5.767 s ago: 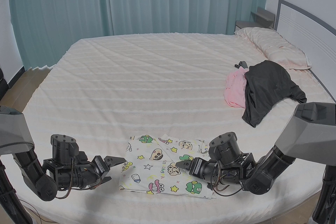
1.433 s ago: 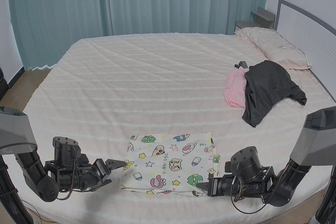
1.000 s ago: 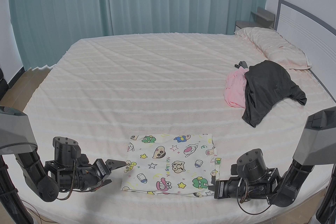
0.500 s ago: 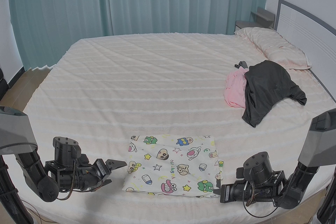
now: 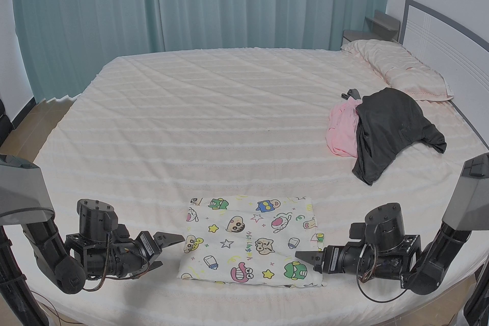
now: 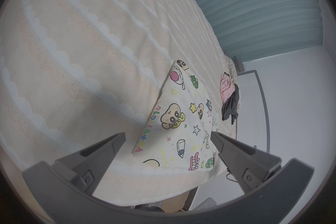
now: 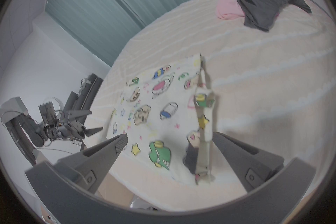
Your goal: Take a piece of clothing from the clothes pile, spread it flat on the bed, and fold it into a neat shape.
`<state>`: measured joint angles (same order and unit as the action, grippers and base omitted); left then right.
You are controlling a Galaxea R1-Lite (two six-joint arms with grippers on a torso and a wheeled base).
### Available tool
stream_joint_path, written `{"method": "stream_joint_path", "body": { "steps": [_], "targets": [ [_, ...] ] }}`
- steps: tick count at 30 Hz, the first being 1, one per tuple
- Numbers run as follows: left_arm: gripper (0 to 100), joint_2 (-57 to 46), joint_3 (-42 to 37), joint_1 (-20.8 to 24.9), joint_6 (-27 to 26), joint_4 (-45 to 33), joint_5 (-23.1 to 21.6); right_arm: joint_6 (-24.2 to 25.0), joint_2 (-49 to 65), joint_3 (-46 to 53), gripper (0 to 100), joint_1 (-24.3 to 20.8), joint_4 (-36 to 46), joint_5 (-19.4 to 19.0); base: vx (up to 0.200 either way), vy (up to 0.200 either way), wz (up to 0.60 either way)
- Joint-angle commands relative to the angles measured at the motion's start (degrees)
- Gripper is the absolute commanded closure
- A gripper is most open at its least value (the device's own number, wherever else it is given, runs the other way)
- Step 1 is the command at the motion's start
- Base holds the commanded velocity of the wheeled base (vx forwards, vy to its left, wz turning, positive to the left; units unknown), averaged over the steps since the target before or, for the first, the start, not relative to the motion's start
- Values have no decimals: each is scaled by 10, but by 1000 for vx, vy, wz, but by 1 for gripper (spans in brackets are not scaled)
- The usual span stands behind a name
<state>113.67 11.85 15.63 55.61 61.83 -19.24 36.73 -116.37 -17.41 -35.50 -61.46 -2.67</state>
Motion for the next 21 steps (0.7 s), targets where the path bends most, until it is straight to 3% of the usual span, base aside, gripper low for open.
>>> {"method": "stream_joint_path", "body": {
  "steps": [1,14,21],
  "targets": [
    [0,1,0,0,0,0,1,3,2,-46,0,18,4,-2,0,0,0],
    [0,5,0,0,0,0,1,4,-97,-145,0,21,20,-1,0,0,0],
    [0,5,0,0,0,0,1,4,-122,-170,0,56,19,-2,0,0,0]
  ]
}}
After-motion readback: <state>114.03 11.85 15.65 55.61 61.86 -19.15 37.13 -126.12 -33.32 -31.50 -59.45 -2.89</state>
